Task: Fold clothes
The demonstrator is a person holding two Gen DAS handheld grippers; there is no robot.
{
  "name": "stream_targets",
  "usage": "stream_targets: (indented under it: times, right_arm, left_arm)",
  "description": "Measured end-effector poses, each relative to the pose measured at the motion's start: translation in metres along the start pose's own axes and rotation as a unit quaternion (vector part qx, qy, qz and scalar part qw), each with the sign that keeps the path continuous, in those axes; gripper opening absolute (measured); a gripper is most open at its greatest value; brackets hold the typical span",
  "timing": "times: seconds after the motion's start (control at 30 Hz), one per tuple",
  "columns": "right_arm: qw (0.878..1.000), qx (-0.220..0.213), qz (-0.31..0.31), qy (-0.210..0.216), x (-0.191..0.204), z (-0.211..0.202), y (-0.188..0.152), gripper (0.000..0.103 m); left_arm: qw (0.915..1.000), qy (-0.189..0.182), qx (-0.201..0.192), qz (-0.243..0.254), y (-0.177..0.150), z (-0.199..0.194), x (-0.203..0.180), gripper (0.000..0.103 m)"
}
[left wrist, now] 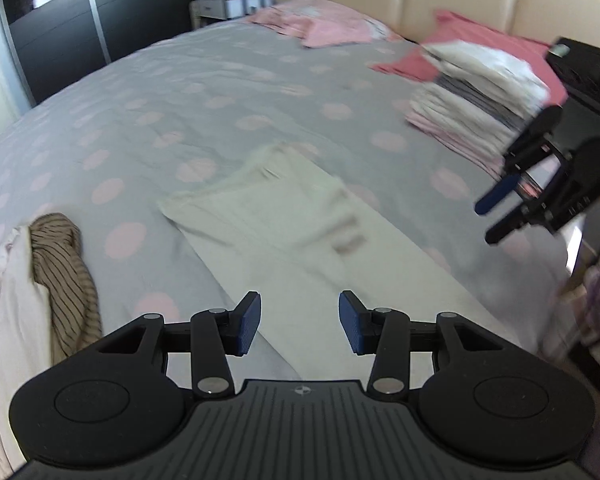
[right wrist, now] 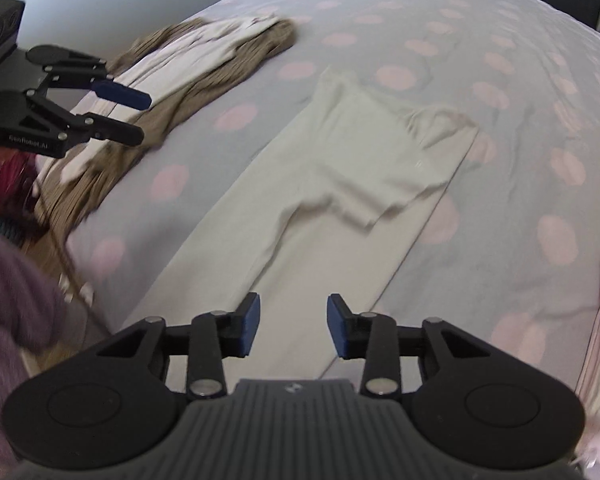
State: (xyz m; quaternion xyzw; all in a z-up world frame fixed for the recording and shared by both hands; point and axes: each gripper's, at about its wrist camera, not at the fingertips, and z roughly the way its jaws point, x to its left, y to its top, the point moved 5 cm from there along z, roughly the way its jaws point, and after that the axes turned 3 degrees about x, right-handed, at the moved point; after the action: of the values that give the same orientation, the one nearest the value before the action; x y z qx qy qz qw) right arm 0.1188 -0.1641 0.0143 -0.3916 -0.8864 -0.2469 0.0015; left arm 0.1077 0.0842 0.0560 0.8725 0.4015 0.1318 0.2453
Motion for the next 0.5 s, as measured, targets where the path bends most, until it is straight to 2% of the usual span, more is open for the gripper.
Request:
stream_targets:
  times: [0.23, 0.33, 0.5]
  right_arm:
    - [0.999, 0.002, 0.019, 0.046, 0.033, 0.005, -0.082, 0.04]
    - [0.998, 0.015, 0.013, 0.063, 0.049, 0.017, -0.117, 0.04]
    - [0.993, 0.081, -0.029, 0.078, 0.07, 0.058, -0.169, 0.04]
  left_arm:
    - [0.9987, -0.036, 0.036, 0.004, -0.078, -0.006, -0.062, 0.041]
    - [0.9947, -0.061, 0.081, 0.016, -0.114, 0.009, -0.088, 0.041]
    - [0.9812, -0.092, 0.161, 0.054, -0.163, 0.044, -0.121, 0.041]
